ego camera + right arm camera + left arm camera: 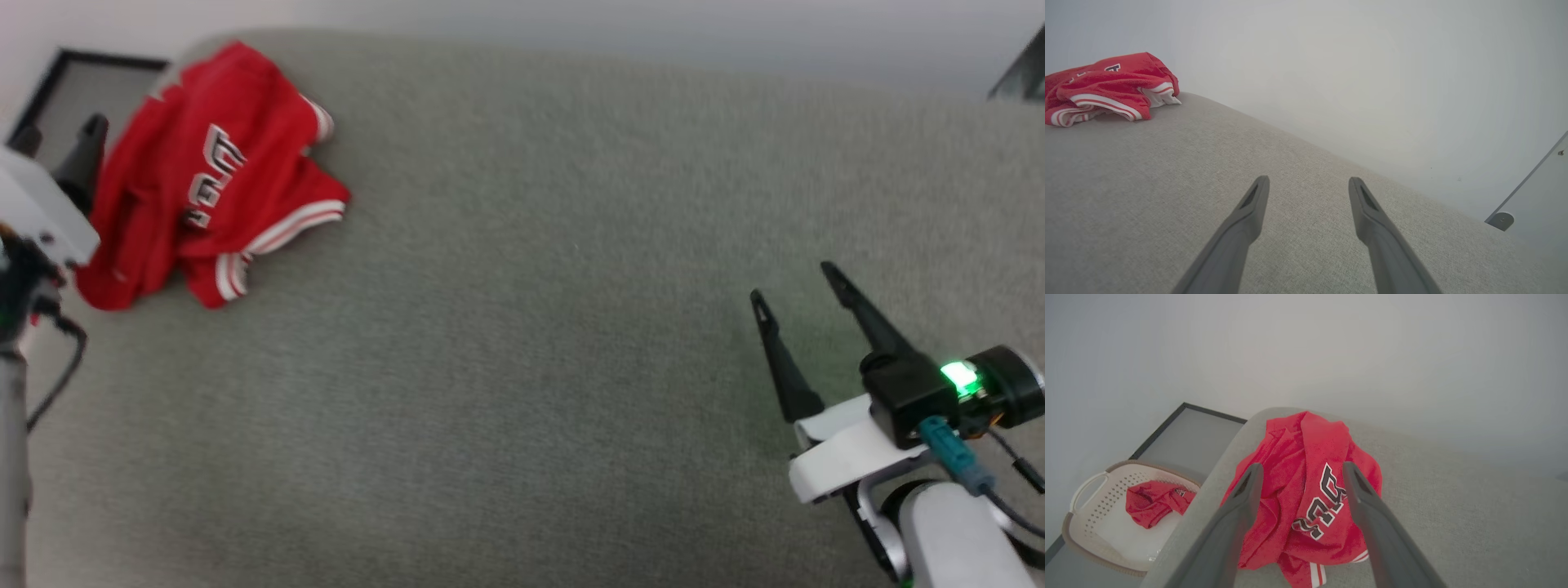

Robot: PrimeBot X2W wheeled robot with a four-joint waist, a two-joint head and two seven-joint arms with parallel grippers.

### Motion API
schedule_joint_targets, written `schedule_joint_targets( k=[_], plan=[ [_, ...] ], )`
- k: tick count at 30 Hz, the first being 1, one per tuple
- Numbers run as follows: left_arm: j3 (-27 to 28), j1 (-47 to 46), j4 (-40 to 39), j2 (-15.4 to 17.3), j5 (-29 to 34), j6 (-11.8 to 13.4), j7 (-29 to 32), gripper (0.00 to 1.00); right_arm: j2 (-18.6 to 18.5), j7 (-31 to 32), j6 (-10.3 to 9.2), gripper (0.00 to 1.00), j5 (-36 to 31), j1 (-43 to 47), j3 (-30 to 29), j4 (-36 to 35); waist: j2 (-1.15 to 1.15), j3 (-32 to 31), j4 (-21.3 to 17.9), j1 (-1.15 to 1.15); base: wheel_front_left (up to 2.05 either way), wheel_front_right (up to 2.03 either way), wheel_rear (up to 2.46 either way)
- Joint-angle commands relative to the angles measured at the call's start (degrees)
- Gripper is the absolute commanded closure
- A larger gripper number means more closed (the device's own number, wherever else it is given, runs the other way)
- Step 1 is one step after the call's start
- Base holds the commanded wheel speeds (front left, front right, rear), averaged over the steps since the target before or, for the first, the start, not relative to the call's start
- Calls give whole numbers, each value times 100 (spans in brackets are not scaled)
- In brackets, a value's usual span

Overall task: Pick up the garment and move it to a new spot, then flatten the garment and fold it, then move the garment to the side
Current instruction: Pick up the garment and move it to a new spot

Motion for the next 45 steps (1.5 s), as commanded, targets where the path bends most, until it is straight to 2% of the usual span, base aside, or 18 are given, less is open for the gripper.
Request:
schedule_joint_targets(
  k=[1, 2, 5, 16, 25, 26, 27, 30, 34, 39, 45],
  plan=[
    [-50, -255, 256, -72, -119, 16, 298, 0, -74, 53, 0, 0, 24, -127, -45, -151, 0, 734, -320, 0, 0, 0, 0],
    [-50, -255, 256, -72, -119, 16, 298, 0, -74, 53, 0, 0, 24, -127, -45, -151, 0, 734, -320, 0, 0, 0, 0],
    [-111, -673, 699, 33, -182, 84, 843, 0, -146, 182, 0, 0, 43, -118, -45, -405, 0, 984, -407, 0, 0, 0, 0],
    [-537, -1550, 2093, 148, -233, 48, 2286, 0, -339, 675, 0, 0, 85, -89, -131, -1273, 0, 1716, -599, 0, 0, 0, 0],
    [-699, -1820, 2836, -50, -338, 16, 2504, 0, -313, 1024, 0, 0, 144, -134, -106, -1736, 0, 1935, -615, 0, 0, 0, 0],
    [-690, -1844, 2897, -101, -391, 6, 2496, 53, -310, 1056, 0, 0, 141, -145, -102, -1761, 0, 1938, -606, 0, 0, 0, 0],
    [-686, -1855, 2916, -134, -407, -2, 2412, 100, -309, 1066, 0, 0, 146, -154, -100, -1781, 0, 1933, -592, 0, 0, 0, 0],
    [-740, -1887, 2962, -109, -394, -16, 2209, 100, -304, 1092, 0, 0, 183, -150, -92, -1760, 0, 1855, -541, 0, 0, 0, 0],
    [-824, -2001, 2921, 79, -323, -26, 1911, 100, -284, 1041, 0, 0, 231, -111, -122, -1646, 0, 1636, -455, 0, 0, 0, 0],
    [-973, -2157, 2688, 403, -226, -14, 1512, 100, -206, 901, 0, 0, 326, -10, -65, -1386, 0, 1165, -386, 0, 0, 0, 0],
    [-1266, -2386, 2208, 597, -152, -16, 1314, 100, -6, 704, 0, 0, 425, 96, 45, -943, 0, 482, -369, 0, 0, 0, 0]
  ],
)
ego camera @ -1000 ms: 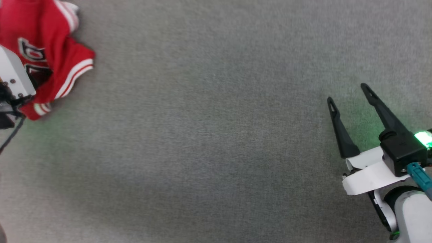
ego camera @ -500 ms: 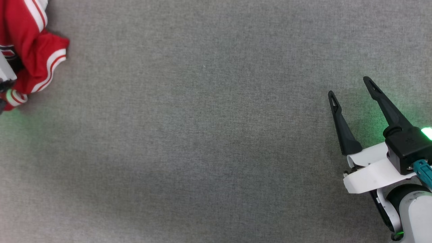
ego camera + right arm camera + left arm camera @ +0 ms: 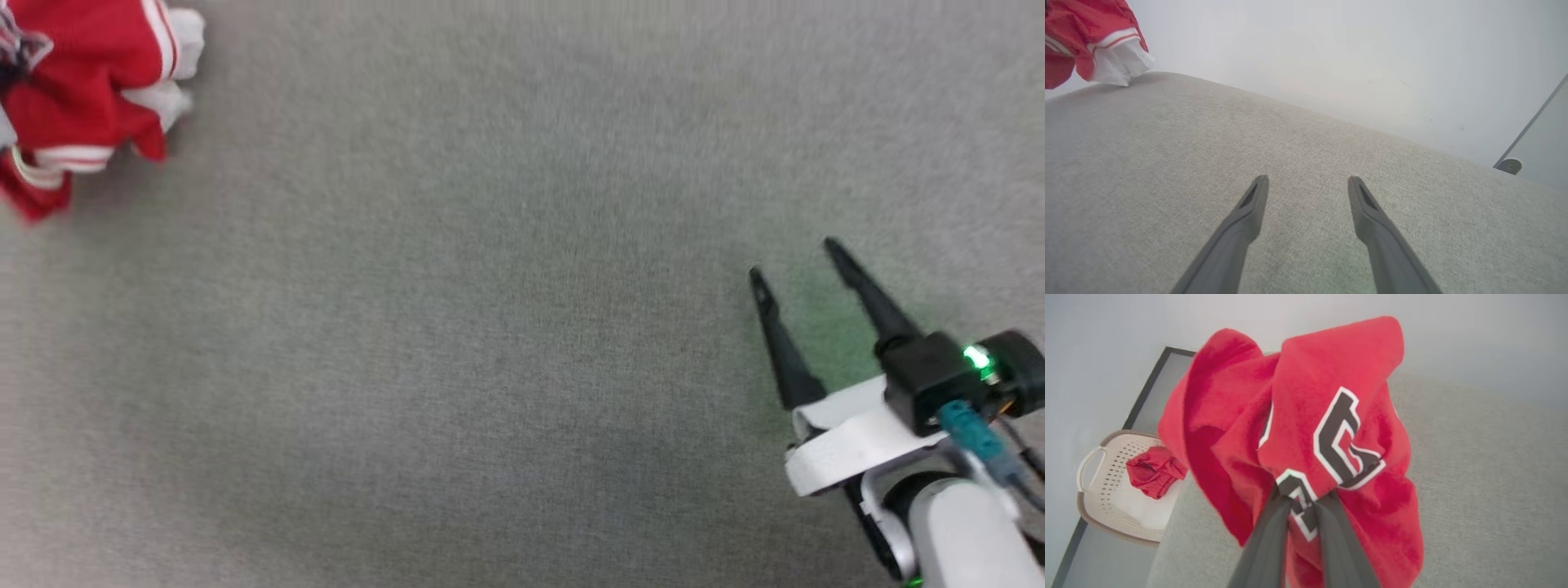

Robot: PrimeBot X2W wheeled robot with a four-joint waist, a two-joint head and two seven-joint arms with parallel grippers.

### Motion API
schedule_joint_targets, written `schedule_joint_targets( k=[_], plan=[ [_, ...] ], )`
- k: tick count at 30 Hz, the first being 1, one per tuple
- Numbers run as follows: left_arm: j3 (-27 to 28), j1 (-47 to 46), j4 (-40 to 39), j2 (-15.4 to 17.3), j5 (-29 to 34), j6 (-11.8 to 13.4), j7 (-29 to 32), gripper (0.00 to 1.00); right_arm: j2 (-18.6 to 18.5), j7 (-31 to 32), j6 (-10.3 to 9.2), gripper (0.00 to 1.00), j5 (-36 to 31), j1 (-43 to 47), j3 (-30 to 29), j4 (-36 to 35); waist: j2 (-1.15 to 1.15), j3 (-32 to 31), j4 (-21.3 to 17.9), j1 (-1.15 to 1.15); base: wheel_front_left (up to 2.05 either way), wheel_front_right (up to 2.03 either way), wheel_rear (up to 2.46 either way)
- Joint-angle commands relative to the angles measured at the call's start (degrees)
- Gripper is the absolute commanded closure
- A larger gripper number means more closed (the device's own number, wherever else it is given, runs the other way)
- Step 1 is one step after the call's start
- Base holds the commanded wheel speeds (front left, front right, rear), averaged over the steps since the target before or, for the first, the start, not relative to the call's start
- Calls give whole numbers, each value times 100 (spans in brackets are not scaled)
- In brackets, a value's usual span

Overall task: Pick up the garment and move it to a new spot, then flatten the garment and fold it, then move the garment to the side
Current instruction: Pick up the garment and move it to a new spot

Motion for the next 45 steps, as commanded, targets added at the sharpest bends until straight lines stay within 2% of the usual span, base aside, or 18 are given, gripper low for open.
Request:
schedule_joint_targets(
  k=[1, 9, 18, 24, 33, 39, 45],
  plan=[
    [-66, -93, -97, 82, 73, -11, -24, 100, 45, -69, 0, 0, 62, 63, 35, 86, 0, -588, 41, 0, 0, 0, 0],
    [-425, -347, -922, -72, 199, 36, 265, 100, 316, -335, 0, 0, 103, 220, 38, 577, 0, -1365, -57, 0, 0, 0, 0],
    [-544, 334, -2439, -270, -142, 151, 991, 100, 413, -512, 0, 0, -19, 367, -546, 864, 0, -1840, -341, 0, 0, 0, 0],
    [-555, 1153, -3720, -317, -430, 469, 1503, 100, 273, -586, 0, 0, -138, 406, -1177, 964, 0, -1845, -775, 0, 0, 0, 0],
    [-653, 2372, -5343, -420, -727, 1063, 2095, 100, 297, -763, 0, 0, -229, 496, -2060, 1152, 0, -1639, -1550, 0, 0, 0, 0],
    [-861, 2937, -5971, -556, -819, 1449, 2461, 100, 435, -885, 0, 0, -240, 441, -2268, 1322, 0, -1471, -1983, 0, 0, 0, 0],
    [-1229, 3405, -5992, -594, -700, 1599, 2725, 100, 525, -1026, 0, 0, -180, 305, -2150, 1558, 0, -1294, -2283, 0, 0, 0, 0]
  ],
)
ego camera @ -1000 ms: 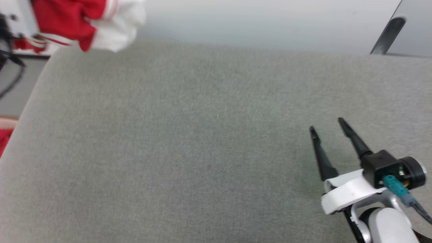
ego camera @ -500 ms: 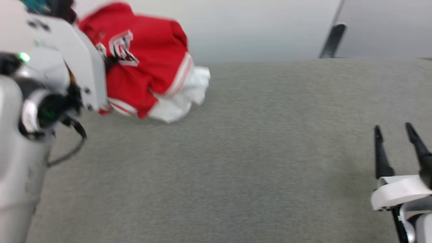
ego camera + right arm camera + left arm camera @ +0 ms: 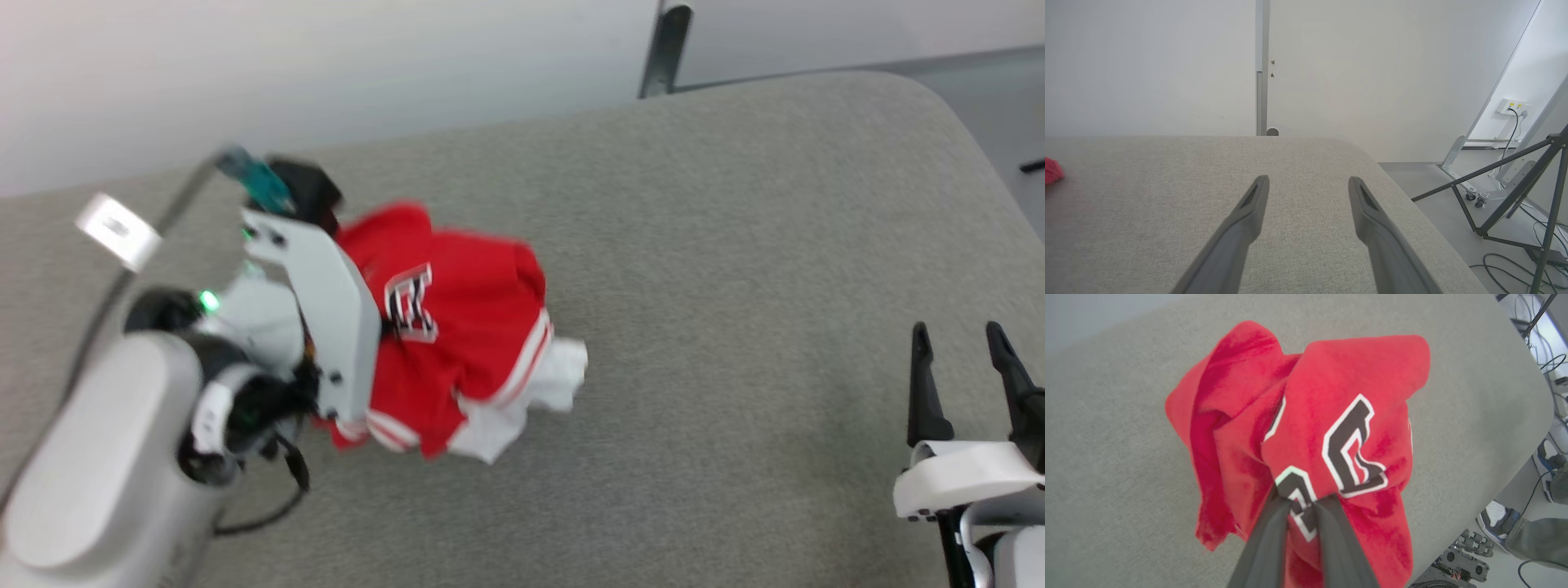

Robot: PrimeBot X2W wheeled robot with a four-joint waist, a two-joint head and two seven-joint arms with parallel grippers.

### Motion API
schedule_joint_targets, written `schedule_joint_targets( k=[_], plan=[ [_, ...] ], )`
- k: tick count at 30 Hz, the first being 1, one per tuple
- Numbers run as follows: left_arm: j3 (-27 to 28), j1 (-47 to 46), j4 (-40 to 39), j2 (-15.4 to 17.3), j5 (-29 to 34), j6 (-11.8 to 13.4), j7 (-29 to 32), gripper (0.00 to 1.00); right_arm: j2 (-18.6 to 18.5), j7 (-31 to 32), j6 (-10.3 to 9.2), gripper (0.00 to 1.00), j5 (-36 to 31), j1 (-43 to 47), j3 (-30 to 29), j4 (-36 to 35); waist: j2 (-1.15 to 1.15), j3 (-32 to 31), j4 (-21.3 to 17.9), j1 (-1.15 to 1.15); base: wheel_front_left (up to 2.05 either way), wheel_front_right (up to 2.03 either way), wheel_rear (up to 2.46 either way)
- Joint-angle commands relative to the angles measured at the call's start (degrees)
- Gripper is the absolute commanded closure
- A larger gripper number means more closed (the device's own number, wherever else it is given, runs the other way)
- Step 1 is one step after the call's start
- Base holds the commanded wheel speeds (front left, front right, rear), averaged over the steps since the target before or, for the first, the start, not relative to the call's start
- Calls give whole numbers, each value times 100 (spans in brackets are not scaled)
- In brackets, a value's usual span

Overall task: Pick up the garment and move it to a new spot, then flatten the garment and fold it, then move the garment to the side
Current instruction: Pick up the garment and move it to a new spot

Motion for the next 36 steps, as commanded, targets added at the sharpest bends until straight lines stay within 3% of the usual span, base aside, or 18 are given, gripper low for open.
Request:
schedule_joint_targets(
  k=[1, 12, 15, 16, 17, 28, 32, 36],
  plan=[
    [-103, 155, 76, -22, 60, 19, 48, 100, 16, -63, -2, 0, 43, -96, 54, 73, 0, 221, -268, 0, 0, 0, 0],
    [-497, 462, 658, -147, 71, -194, 0, 100, 65, -214, -2, 0, 99, -289, 198, 423, 0, 310, -318, 0, 0, 0, 0],
    [-481, 365, 675, -194, 44, -223, -51, 51, 67, -238, -1, 0, 78, -280, 215, 490, 0, 232, -240, 0, 0, 0, 0],
    [-470, 351, 677, -212, 25, -232, -74, 20, 67, -241, -2, 0, 58, -277, 216, 501, 0, 187, -201, 0, 0, 0, 0],
    [-458, 337, 665, -208, 16, -236, -82, 0, 66, -235, -1, 0, 49, -270, 230, 511, 0, 137, -166, 0, 0, 0, 0],
    [-202, 745, 404, -83, 47, -219, -737, 0, 38, -93, -1, 0, -63, -28, 518, 501, 0, -698, 326, 0, 0, 0, 0],
    [27, 1105, 332, -53, 72, -305, -1453, 0, 6, -25, -1, 0, -48, 67, 735, 455, 0, -949, 505, 0, 0, 0, 0],
    [326, 1442, 301, -132, 187, -455, -2559, 0, -33, -9, -1, 0, 5, 160, 910, 435, 0, -1073, 699, 0, 0, 0, 0]
  ],
)
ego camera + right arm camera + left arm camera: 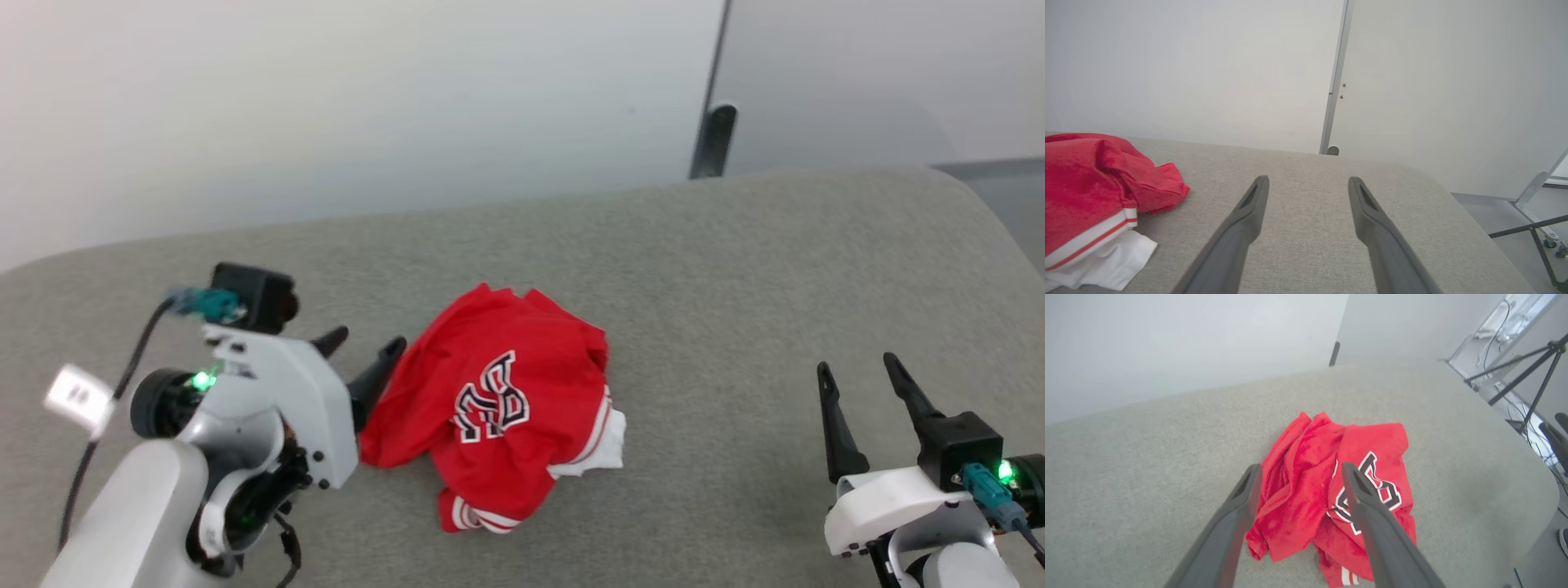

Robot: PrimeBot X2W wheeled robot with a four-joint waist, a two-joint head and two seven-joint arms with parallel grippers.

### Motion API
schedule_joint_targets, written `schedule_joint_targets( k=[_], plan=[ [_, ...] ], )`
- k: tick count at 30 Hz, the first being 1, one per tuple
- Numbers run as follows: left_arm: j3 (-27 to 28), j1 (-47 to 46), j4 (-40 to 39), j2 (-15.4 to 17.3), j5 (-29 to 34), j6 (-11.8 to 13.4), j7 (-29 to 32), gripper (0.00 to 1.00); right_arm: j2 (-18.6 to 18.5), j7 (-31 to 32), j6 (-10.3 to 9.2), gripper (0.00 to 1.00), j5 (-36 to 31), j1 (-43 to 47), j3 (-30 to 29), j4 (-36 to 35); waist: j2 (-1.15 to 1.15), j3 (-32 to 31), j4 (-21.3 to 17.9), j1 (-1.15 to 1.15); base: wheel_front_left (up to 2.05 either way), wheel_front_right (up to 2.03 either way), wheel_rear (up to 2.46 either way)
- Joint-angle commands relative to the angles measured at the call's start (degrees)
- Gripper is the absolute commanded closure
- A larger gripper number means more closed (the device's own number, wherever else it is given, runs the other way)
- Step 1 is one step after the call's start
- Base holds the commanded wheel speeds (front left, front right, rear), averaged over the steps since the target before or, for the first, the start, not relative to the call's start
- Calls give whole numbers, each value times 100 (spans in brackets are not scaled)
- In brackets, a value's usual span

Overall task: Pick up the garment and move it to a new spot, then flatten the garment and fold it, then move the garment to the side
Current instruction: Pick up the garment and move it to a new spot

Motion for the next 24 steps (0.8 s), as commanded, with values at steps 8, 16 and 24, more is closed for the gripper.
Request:
schedule_joint_targets(
  k=[8, 16, 24],
  plan=[
    [341, 719, 337, -176, 240, -367, -1873, 0, -90, 22, 0, 0, 63, 262, 115, 30, 0, -421, 625, 0, 0, 0, 0],
    [512, 1215, 968, -227, 546, -596, -3380, 0, -115, -12, -1, 0, -9, 417, 109, 109, 0, -576, 849, 0, 0, 0, 0],
    [775, 1612, 1621, -317, 566, -627, -4465, 0, -162, -102, -1, 0, -29, 521, 27, 224, 0, -699, 956, 0, 0, 0, 0]
  ],
)
